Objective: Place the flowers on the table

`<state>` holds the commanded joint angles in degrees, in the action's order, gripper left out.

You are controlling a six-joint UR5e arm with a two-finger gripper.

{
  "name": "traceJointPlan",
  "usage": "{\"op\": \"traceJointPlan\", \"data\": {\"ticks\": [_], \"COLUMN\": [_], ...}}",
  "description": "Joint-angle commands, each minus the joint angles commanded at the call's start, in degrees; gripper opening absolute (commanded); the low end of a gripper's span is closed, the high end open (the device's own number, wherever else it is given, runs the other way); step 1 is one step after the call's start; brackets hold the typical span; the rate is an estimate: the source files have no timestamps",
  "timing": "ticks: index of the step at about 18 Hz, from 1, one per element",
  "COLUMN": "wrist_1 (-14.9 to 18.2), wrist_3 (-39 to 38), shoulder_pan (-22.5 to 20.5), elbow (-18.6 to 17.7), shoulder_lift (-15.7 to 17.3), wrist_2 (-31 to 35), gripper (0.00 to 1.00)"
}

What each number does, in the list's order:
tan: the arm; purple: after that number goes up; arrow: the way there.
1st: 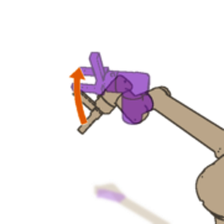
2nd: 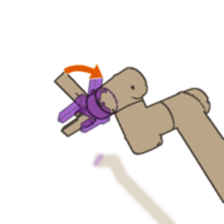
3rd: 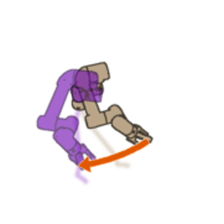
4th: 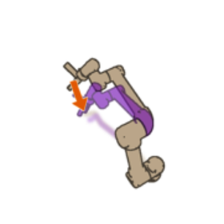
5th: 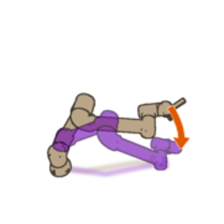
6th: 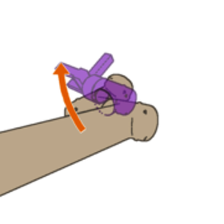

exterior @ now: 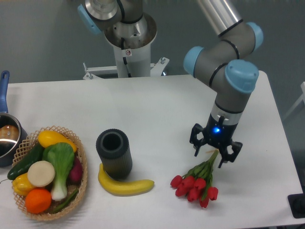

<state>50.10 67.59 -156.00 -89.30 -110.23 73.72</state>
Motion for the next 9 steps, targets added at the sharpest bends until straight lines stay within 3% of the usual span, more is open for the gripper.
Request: {"op": "traceJointPlan", "data": {"ticks": [4,9], "wrist_1": [2.4,14.7], "wrist_3": [0.6,15.6], "shoulder_pan": [-2.9,-7.6], "elbow": [0.5,0.9], "shoulder_lift": [4.0,10.0], "wrist_2": [3.7,7.3], "gripper": [1.0,1.0]}}
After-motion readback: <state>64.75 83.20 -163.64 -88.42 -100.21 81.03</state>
